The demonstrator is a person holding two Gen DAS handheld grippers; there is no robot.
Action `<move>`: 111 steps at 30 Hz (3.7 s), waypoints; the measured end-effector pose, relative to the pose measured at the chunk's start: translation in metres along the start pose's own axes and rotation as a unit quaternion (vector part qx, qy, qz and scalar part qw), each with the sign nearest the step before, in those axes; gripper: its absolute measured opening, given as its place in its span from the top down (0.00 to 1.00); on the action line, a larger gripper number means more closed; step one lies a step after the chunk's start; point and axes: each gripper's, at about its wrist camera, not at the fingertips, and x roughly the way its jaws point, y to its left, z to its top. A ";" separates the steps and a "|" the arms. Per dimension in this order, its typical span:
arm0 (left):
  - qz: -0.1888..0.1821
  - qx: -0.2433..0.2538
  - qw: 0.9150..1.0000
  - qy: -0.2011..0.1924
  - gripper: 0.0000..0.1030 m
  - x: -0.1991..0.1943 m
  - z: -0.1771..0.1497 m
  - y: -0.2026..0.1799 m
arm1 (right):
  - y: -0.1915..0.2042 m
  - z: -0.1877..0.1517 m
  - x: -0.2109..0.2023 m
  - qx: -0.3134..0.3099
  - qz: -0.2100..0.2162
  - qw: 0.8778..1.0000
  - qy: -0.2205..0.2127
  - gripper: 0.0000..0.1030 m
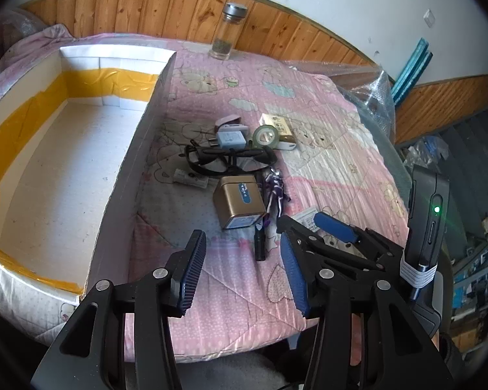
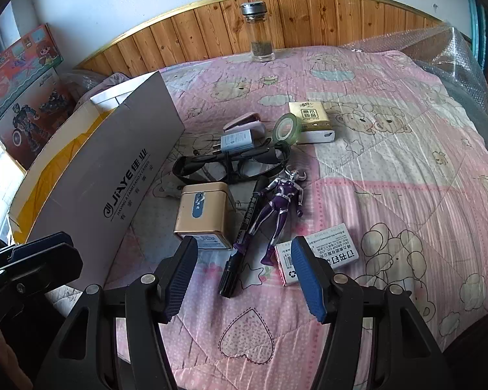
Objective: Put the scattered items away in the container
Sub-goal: 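Move both tools toward the gold tin and white staples box, then grasp the gold tin with the left tool while the right tool grasps the white staples box, then lift the gold tin with the left tool while the right tool carries the staples box toward the cardboard box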
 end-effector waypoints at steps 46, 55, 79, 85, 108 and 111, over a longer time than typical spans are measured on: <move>0.047 -0.015 0.996 0.078 0.46 0.108 0.039 -0.024 | -0.093 -0.022 0.025 0.193 0.104 0.973 0.076 0.52; 0.064 -0.024 0.993 0.097 0.43 0.147 0.041 -0.007 | -0.107 -0.016 0.048 0.245 0.114 0.960 0.067 0.51; 0.016 -0.018 0.997 0.072 0.47 0.122 0.027 0.003 | -0.082 0.007 0.049 0.157 0.030 0.986 0.043 0.62; 0.006 -0.014 0.998 0.054 0.47 0.094 0.021 0.000 | -0.074 0.001 0.026 0.138 0.018 0.990 0.031 0.62; -0.031 -0.025 0.999 -0.028 0.47 -0.007 0.003 0.017 | 0.006 -0.018 -0.048 0.061 0.049 0.997 -0.006 0.62; -0.035 -0.033 0.998 -0.038 0.47 -0.019 0.005 0.024 | 0.016 -0.015 -0.053 0.053 0.055 0.997 -0.010 0.62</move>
